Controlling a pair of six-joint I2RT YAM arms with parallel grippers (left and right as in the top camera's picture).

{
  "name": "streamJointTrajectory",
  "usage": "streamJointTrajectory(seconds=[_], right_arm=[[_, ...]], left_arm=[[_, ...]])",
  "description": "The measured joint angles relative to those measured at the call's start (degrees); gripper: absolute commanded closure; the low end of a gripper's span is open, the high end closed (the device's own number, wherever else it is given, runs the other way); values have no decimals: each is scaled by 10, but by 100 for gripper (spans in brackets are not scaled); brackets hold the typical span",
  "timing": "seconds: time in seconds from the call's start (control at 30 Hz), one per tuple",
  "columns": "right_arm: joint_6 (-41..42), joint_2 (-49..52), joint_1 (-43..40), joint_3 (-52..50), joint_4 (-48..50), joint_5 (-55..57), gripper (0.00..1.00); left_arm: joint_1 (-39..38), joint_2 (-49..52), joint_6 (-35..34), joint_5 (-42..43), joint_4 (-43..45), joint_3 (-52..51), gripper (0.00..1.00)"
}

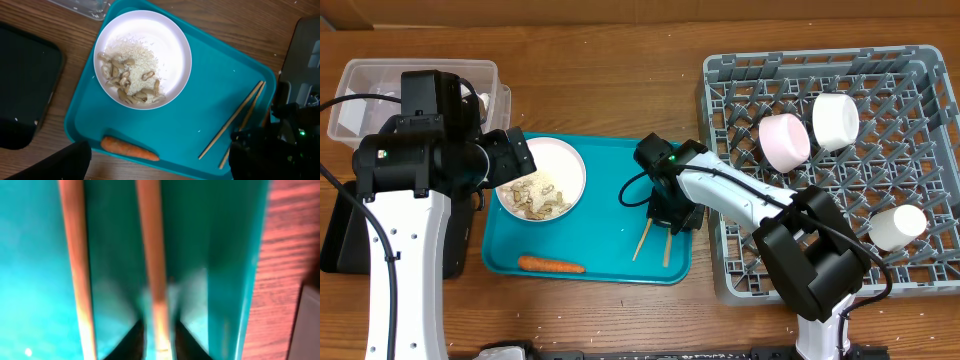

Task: Sort waste into correct bins and load items into the dishwasher
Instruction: 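Lift the chopstick right and drop it into the dish rack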

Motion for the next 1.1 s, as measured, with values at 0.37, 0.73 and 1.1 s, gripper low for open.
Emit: streamJointTrajectory(seconds=[0.37, 0.73, 1.1], right_arm=[[1, 0, 0, 0, 0, -1, 96], [-90, -10, -1, 22, -97, 28, 96], [-234, -192, -40, 73, -198, 96, 96]], left_arm=[[0, 0, 0, 0, 0, 0, 10], [0, 0, 0, 0, 0, 0, 10], [0, 0, 0, 0, 0, 0, 10]])
